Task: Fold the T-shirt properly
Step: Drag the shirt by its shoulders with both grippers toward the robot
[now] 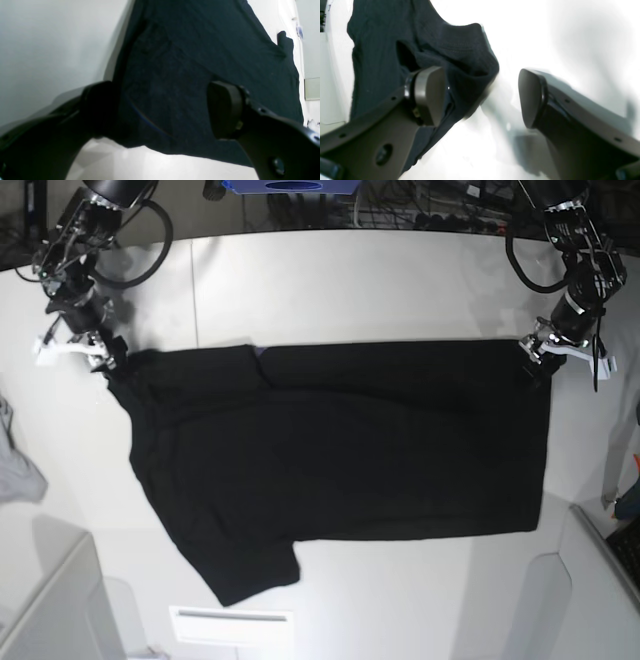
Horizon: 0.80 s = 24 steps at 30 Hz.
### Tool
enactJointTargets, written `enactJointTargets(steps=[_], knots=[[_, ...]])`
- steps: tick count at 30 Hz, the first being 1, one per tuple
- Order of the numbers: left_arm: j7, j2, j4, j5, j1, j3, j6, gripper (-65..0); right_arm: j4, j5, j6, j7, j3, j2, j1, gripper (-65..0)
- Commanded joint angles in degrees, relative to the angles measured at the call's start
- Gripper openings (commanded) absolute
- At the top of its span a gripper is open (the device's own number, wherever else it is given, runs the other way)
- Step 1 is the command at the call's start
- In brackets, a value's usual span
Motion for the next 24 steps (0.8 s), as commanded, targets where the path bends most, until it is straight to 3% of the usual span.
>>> enactJointTargets(steps=[1,9,11,13,16,17,24], knots=[[4.3,0.1,-0.6,2.6,0.6,0.2,1.7,-9.5,-0.3,-1.1,-0.7,-2.6,-1.0,-0.1,-0.5,-21.8],[4.3,0.0,-0.6,2.6,0.5,0.3,1.8,-10.5,-4.0,-1.3,-0.7,-2.2,-1.9,0.2,1.9,-22.1],[4.3,0.0,-0.6,2.6,0.5,0.3,1.8,-18.4,-4.3,-1.3,-0.7,-2.2,-1.9,0.2,1.9,-27.2],[4.3,0.0,-0.7,2.6,0.5,0.3,1.8,-30.8,-4.6,-1.3,-0.7,-2.2,-1.8,0.2,1.9,-39.0],[4.3,0.0,-0.7,2.7,0.5,0.3,1.8,-55.8,-6.4,-1.0,-0.7,-2.2,-1.6,0.2,2.7,-61.1],[4.3,0.0,-0.7,2.9,0.5,0.3,1.8,-64.7,-6.9,-1.0,-0.7,-2.1,-0.5,0.2,3.0,-65.0],[4.5,0.0,2.8,11.3,2.3,0.4,1.7,-65.0,-4.1,-1.0,-0.7,-3.3,6.3,0.2,0.4,-65.0]])
